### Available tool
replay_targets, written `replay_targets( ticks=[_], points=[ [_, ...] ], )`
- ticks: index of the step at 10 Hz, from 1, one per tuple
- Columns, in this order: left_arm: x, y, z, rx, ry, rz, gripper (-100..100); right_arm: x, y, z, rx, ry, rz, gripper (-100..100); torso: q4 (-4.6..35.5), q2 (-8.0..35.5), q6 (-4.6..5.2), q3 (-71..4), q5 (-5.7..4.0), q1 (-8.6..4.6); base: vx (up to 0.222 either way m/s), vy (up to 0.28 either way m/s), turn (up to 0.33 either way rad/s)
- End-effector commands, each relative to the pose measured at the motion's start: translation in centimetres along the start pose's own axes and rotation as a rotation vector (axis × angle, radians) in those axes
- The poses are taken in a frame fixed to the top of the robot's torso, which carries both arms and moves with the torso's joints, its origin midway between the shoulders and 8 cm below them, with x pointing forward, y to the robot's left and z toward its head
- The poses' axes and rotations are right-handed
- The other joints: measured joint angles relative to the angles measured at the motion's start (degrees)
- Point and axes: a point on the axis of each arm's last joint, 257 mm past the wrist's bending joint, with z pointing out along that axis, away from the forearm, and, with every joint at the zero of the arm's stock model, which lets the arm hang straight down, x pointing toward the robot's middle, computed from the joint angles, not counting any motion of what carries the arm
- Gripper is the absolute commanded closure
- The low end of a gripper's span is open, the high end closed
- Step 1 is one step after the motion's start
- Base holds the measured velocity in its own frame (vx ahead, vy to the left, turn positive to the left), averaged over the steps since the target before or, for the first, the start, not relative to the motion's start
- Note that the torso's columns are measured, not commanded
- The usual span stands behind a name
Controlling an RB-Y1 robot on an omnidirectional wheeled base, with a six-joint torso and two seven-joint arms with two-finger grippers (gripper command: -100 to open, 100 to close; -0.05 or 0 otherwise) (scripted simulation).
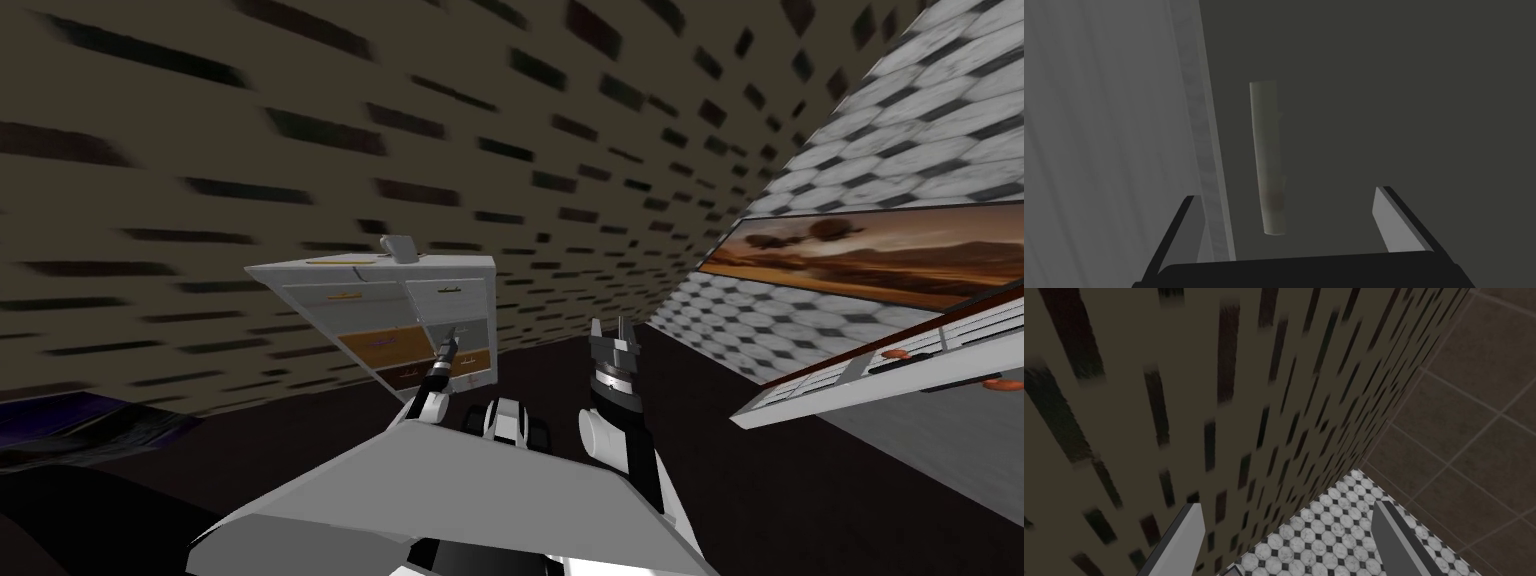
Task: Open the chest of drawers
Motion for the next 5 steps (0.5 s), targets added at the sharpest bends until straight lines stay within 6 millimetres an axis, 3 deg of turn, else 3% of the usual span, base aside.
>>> replay_targets(
  ticks=[1, 2, 5],
  points=[
    [0.1, 0.3, -0.3, -0.003, 0.000, -0.001, 100, 0.0, 0.0, 0.0, 0.000, 0.000, 0.000, 0, 0.1, 0.2, 0.00, 0.1, 0.00, -0.01, -0.029, 0.003, 0.010],
    [-0.5, -0.3, 0.0, 0.012, 0.011, 0.024, -100, 0.0, 0.0, 0.0, 0.000, 0.000, 0.000, 0, -0.1, -0.1, 0.05, 0.0, 0.13, 0.15, -0.011, -0.014, 0.012],
    [-2.3, -1.0, 0.8, 0.012, 0.019, 0.073, -100, 0.0, 0.0, 0.0, 0.000, 0.000, 0.000, 0, 0.0, -0.2, 0.00, -0.1, -0.02, -0.04, 0.010, -0.045, 0.043]
  ],
)
